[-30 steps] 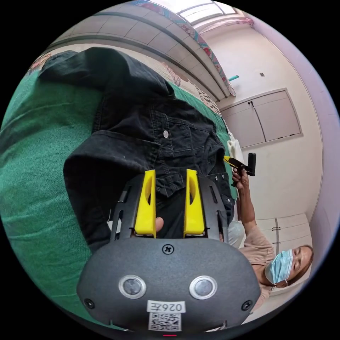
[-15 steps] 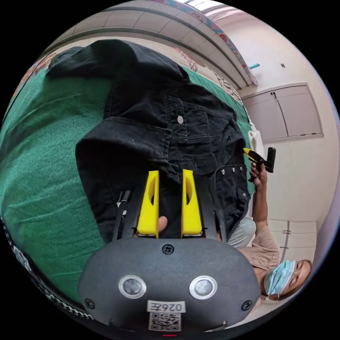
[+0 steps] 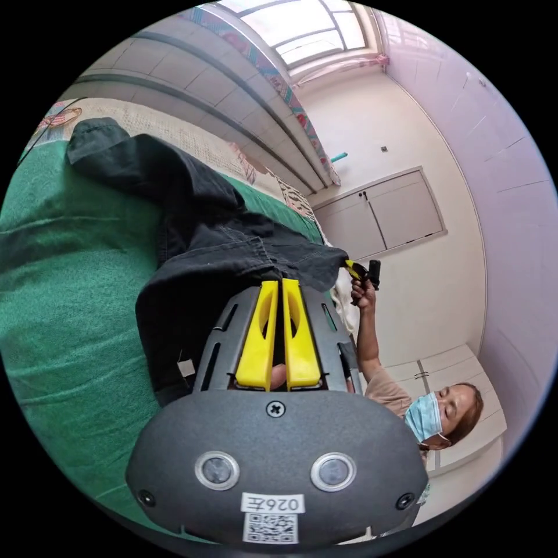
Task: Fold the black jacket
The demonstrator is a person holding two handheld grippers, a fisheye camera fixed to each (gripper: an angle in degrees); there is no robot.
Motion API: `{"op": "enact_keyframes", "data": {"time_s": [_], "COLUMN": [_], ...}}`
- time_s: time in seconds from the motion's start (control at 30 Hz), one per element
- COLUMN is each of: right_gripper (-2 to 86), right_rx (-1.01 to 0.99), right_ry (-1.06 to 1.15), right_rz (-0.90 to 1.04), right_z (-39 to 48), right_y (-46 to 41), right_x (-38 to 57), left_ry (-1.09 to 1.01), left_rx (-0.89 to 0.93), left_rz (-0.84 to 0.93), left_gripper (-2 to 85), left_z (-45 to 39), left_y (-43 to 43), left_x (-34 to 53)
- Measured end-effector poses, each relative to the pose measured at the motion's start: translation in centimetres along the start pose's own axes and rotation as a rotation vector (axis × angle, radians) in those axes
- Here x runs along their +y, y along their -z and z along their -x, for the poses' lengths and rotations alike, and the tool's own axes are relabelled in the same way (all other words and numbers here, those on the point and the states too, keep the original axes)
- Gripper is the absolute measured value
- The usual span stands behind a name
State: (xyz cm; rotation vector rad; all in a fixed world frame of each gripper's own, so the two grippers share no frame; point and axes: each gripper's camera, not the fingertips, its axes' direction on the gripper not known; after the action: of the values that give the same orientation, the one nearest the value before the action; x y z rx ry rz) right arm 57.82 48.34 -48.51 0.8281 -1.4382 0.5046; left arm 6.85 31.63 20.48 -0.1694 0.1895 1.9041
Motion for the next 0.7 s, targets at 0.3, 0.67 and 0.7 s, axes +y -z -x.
{"op": "enact_keyframes", "data": {"time_s": [0.3,0.67,0.7], "right_gripper": [5.3,7.2,6.2], "right_rx": [0.15,0.372,0.357], "right_ry": [-0.14,-0.116,-0.131], "right_rz": [0.399,0.127,0.154], "right_z": [-6.9,-8.2,-9.3], "right_y": [-8.2,-11.9,-14.1], "right_x": [7.7,2.7,2.1], "left_ry": [0.026,-0.252,-0.247], "left_rx": [-0.08,-0.238,-0.246], "left_rz": [0.232,0.071,0.08], "left_gripper": [4.6,-0.9,-0.9], "left_z": [4.1,-4.0,-4.0], "left_y": [-5.1,-7.1,-8.3], "left_x": [4.5,-0.4,-1.0]}}
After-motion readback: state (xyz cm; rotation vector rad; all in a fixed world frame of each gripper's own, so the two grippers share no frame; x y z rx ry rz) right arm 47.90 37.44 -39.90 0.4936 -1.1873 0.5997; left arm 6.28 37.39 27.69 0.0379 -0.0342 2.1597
